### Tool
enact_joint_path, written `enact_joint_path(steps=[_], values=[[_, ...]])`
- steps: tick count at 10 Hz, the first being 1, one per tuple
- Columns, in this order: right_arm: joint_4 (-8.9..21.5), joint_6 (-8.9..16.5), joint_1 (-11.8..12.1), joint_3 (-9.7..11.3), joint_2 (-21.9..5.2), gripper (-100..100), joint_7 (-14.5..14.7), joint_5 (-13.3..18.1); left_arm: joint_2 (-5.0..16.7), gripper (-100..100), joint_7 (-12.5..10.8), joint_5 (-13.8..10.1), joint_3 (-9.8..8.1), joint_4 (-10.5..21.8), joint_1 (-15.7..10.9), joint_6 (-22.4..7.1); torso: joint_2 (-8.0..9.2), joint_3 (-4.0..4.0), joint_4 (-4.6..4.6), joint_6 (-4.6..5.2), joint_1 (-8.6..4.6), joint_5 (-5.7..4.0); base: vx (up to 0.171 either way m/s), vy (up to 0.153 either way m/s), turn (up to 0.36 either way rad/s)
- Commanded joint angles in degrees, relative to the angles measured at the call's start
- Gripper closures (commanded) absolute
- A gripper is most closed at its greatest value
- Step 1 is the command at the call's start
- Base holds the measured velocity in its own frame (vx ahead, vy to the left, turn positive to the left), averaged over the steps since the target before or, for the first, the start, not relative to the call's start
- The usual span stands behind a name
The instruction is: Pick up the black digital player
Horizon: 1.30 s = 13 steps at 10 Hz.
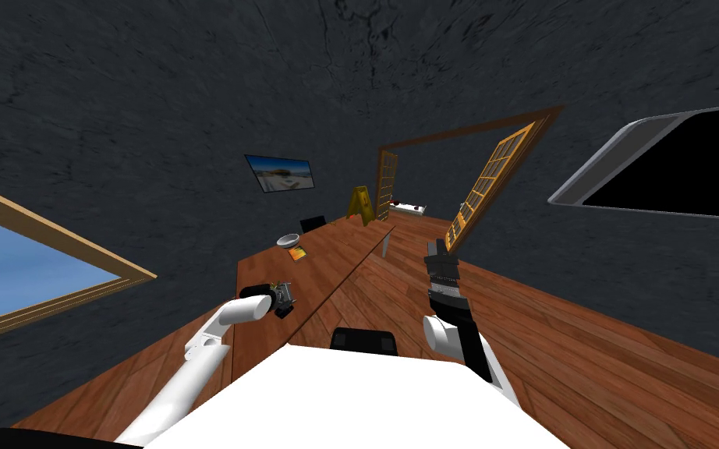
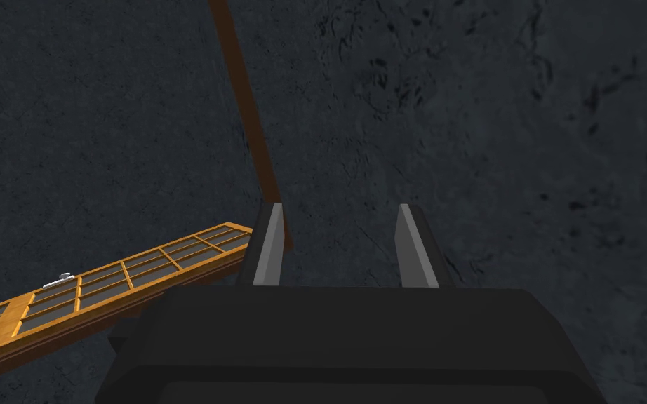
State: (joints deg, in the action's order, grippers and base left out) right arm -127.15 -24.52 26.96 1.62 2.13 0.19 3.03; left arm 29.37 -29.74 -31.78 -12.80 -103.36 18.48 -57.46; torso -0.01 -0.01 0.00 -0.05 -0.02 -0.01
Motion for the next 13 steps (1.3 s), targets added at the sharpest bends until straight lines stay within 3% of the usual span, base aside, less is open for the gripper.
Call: enact_joint_path(steps=[1,13], values=[[0.0,0.0,0.0,0.0,0.0,0,0.0,0.0,0.65,-100,-0.37,-0.76,-0.27,1.69,-0.58,-2.15,0.0,0.0,0.0,0.0,0.0,0.0,0.016,-0.001,-0.044],[0.0,0.0,0.0,0.0,0.0,0,0.0,0.0,6.37,-100,-6.26,-6.94,-3.38,13.31,-3.66,-19.3,0.01,0.0,0.0,-0.02,0.01,0.0,0.015,0.002,-0.048]])
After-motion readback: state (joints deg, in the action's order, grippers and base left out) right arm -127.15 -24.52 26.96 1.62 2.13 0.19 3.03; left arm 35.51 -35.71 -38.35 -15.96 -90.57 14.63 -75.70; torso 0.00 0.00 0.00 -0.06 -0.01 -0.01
